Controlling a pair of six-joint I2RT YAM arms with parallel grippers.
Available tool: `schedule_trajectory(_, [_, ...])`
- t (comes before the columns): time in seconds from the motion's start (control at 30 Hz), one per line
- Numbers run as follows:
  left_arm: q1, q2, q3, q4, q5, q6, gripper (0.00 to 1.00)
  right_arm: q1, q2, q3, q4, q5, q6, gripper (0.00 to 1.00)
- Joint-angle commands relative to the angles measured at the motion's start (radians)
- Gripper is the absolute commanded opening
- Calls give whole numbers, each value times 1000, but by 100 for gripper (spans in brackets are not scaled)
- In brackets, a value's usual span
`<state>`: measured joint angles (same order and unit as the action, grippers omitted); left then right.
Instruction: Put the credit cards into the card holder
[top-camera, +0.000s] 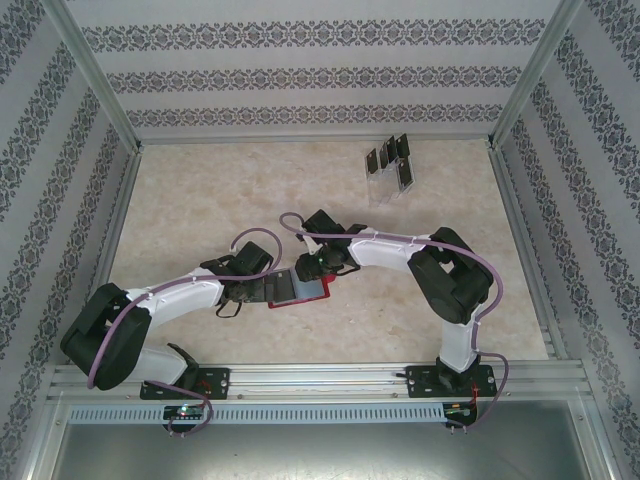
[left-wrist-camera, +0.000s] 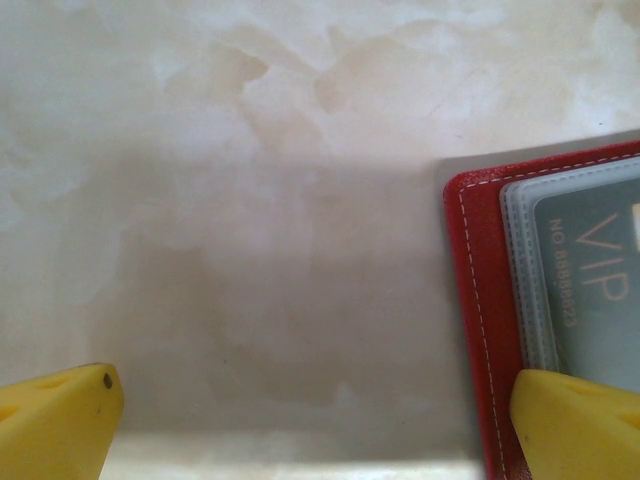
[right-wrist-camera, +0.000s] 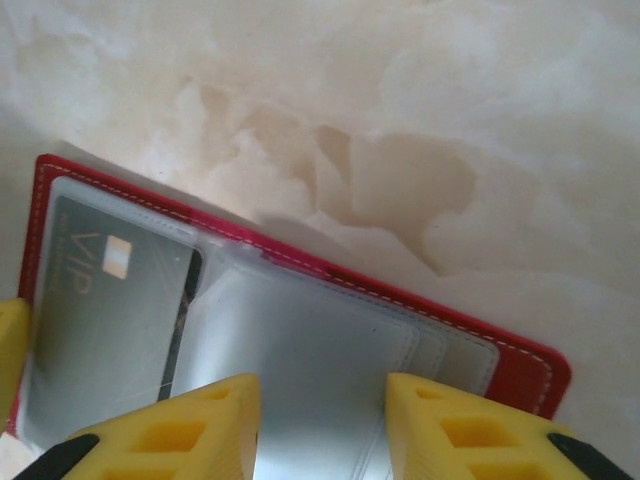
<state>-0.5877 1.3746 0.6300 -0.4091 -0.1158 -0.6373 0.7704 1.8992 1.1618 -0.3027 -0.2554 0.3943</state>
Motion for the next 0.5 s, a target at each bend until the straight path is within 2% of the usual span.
schedule_trajectory(0.0, [9, 8, -10, 25, -1, -11, 100, 13, 11, -16, 27, -80, 39, 38])
schedule_trajectory(0.47, [10, 7, -14, 31, 3, -12, 100, 13, -21, -50, 122, -203, 144, 39])
